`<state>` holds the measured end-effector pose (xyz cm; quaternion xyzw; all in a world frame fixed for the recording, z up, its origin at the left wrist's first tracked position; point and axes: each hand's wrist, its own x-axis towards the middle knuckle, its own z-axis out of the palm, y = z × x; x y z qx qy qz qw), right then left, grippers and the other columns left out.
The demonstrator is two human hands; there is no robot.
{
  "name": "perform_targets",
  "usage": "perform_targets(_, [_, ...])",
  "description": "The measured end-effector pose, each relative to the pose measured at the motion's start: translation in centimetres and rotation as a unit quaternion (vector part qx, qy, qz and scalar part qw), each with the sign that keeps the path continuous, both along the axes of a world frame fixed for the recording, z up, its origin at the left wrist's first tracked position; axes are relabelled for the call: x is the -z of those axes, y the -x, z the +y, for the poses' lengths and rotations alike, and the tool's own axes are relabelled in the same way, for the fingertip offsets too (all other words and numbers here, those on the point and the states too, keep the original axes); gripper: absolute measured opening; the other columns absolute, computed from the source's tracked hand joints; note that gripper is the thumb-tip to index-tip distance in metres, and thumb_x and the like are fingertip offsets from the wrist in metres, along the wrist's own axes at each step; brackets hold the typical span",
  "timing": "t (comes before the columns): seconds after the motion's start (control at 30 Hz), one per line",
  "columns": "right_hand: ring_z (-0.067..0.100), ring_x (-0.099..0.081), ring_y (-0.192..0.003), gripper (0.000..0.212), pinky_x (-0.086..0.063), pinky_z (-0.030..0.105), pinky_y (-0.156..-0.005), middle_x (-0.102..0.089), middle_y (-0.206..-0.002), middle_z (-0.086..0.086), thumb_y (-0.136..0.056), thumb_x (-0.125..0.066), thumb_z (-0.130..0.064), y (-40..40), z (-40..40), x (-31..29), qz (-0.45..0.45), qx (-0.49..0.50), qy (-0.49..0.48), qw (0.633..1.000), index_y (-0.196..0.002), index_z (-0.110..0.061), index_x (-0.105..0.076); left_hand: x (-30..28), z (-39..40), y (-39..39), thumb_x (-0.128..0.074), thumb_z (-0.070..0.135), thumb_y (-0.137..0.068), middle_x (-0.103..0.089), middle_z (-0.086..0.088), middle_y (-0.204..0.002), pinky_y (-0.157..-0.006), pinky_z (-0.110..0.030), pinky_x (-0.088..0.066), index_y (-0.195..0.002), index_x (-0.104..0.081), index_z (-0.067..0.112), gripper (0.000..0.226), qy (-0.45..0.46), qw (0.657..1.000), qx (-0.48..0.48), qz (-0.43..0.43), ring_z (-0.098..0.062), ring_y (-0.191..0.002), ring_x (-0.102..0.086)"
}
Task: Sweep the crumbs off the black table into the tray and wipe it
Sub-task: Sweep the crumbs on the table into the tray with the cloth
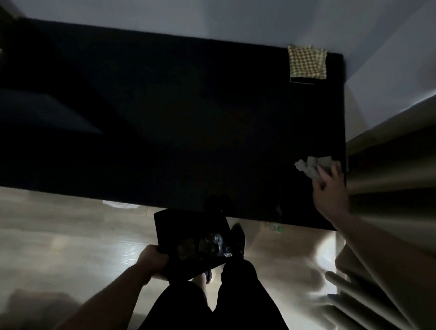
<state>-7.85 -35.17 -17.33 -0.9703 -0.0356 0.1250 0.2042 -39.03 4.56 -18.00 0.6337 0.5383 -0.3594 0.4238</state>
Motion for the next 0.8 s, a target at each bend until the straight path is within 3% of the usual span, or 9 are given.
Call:
perform_targets(0.1, [0.033,-0.023,-0.156,0.049,-0.031,0.056,-0.123,-0.032,-0.167,0.010,-0.104,-0.052,-0.013,4.5,3.6,0.6,-0.024,-0.023,-0.033,0.999,-0.152,-0.024,-0.052,0.9,-0.9,0.2,-0.061,0.019,-0.067,-0.079,-0.017,-0.078,-0.071,-0.049,-0.066,-0.084,-0.076,0.004,0.026,0.007,1.000,-0.012,0.008,-0.034,-0.071,-0.078])
perform_targets(0.23, [0.019,-0.038,-0.152,0.043,-0.036,0.045,-0.121,-0.051,-0.156,0.003,-0.099,-0.050,-0.008,13.1,9.3,-0.1,0.030,-0.119,-0.188,0.974,-0.136,-0.018,-0.068,2.1,-2.5,0.1,-0.065,0.017,-0.065,-0.078,-0.019,-0.082,-0.072,-0.053,-0.065,-0.090,-0.076,0.003,0.032,0.020,0.999,-0.047,0.003,-0.037,-0.074,-0.078])
perform_targets(0.33, [-0.011,-0.039,-0.143,0.044,-0.034,0.027,-0.121,-0.050,-0.149,-0.024,-0.100,-0.047,-0.011,18.8,12.1,-2.0,0.142,-0.199,-0.250,0.937,-0.137,-0.022,-0.068,0.7,-4.4,-0.9,-0.063,0.002,-0.078,-0.075,-0.027,-0.090,-0.067,-0.055,-0.065,-0.094,-0.072,-0.003,0.019,0.032,0.996,-0.083,0.003,-0.043,-0.077,-0.077])
perform_targets(0.4, [-0.027,-0.034,-0.134,0.046,-0.031,0.018,-0.119,-0.042,-0.140,-0.040,-0.099,-0.050,-0.004,20.5,12.7,-3.2,0.176,-0.215,-0.261,0.925,-0.137,-0.023,-0.067,0.0,-5.3,-1.3,-0.064,0.002,-0.075,-0.075,-0.027,-0.090,-0.070,-0.057,-0.064,-0.095,-0.072,-0.003,0.022,0.029,0.994,-0.102,0.002,-0.042,-0.079,-0.077])
perform_targets(0.47, [-0.023,-0.039,-0.134,0.046,-0.033,0.017,-0.119,-0.045,-0.138,-0.040,-0.099,-0.050,-0.003,20.2,12.5,-3.9,0.183,-0.185,-0.274,0.926,-0.135,-0.024,-0.068,1.1,-5.6,-0.5,-0.065,0.004,-0.072,-0.076,-0.026,-0.088,-0.075,-0.059,-0.064,-0.093,-0.072,-0.002,0.023,0.040,0.992,-0.117,-0.005,-0.041,-0.080,-0.077])
perform_targets(0.63, [-0.001,-0.052,-0.138,0.050,-0.041,0.030,-0.118,-0.061,-0.144,-0.017,-0.099,-0.054,0.000,12.2,8.4,-5.5,0.132,-0.069,-0.298,0.943,-0.139,-0.027,-0.065,5.4,-5.5,1.2,-0.069,0.018,-0.059,-0.079,-0.019,-0.081,-0.079,-0.055,-0.064,-0.092,-0.076,0.000,0.038,0.046,0.992,-0.116,-0.010,-0.036,-0.079,-0.079])
perform_targets(0.8, [0.016,-0.038,-0.152,0.046,-0.034,0.044,-0.124,-0.053,-0.155,-0.002,-0.103,-0.054,-0.001,1.4,2.2,-4.9,-0.016,-0.027,-0.229,0.973,-0.145,-0.018,-0.060,5.5,-6.0,1.1,-0.073,0.021,-0.058,-0.079,-0.019,-0.081,-0.078,-0.054,-0.064,-0.093,-0.075,0.001,0.040,0.043,0.993,-0.106,0.000,-0.037,-0.078,-0.078])
